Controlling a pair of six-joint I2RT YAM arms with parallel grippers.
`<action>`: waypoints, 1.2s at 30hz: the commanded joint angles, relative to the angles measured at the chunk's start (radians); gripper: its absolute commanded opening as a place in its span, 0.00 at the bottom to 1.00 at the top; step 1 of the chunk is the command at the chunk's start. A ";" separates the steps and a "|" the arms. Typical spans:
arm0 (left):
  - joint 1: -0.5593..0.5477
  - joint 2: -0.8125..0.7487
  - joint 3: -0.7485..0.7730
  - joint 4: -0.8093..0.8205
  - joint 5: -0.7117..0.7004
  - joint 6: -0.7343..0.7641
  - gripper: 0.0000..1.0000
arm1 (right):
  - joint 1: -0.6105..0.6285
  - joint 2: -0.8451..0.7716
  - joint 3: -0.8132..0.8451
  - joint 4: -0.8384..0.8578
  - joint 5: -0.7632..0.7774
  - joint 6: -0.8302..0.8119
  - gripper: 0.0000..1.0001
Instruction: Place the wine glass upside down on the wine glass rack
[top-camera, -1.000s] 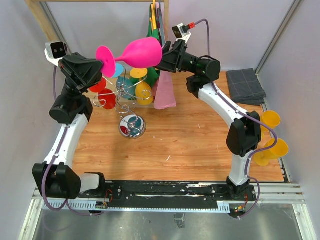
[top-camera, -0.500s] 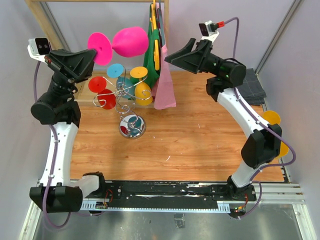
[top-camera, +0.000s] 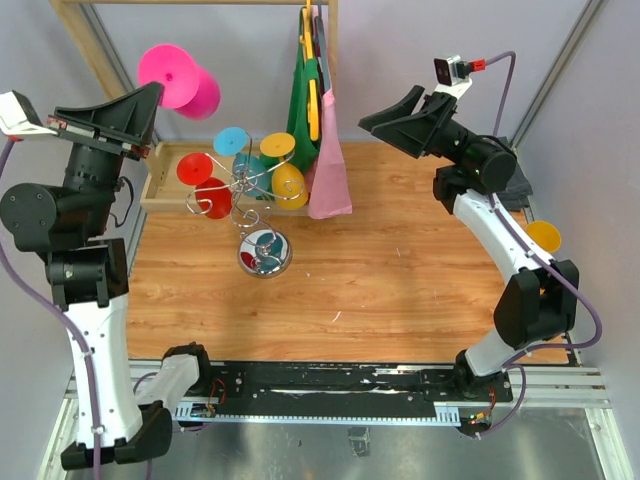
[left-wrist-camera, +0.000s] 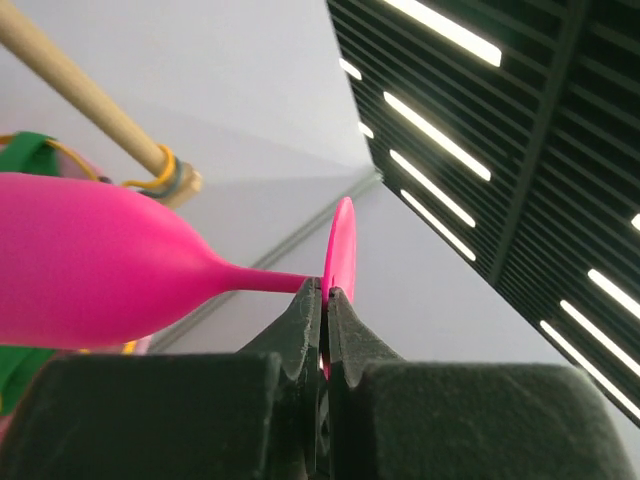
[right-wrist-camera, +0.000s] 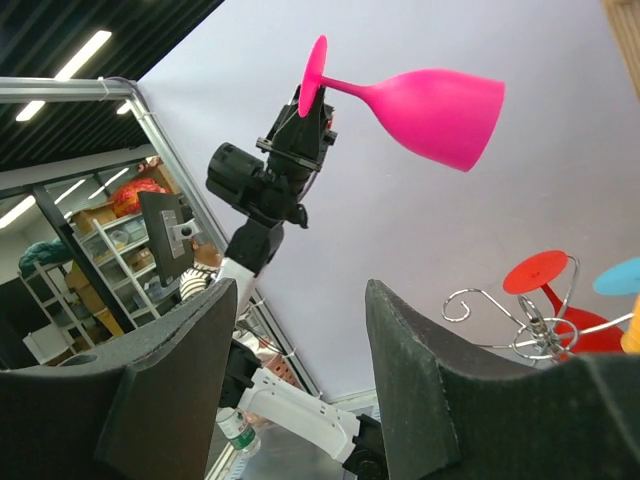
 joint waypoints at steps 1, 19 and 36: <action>0.009 -0.056 0.087 -0.378 -0.231 0.210 0.00 | -0.046 -0.037 -0.036 0.110 0.022 0.031 0.56; 0.007 -0.234 0.261 -1.087 -0.631 0.289 0.00 | -0.074 -0.016 -0.024 0.112 0.034 0.045 0.56; 0.006 -0.402 -0.153 -1.100 -0.288 0.200 0.00 | -0.073 0.006 -0.028 0.109 0.043 0.052 0.56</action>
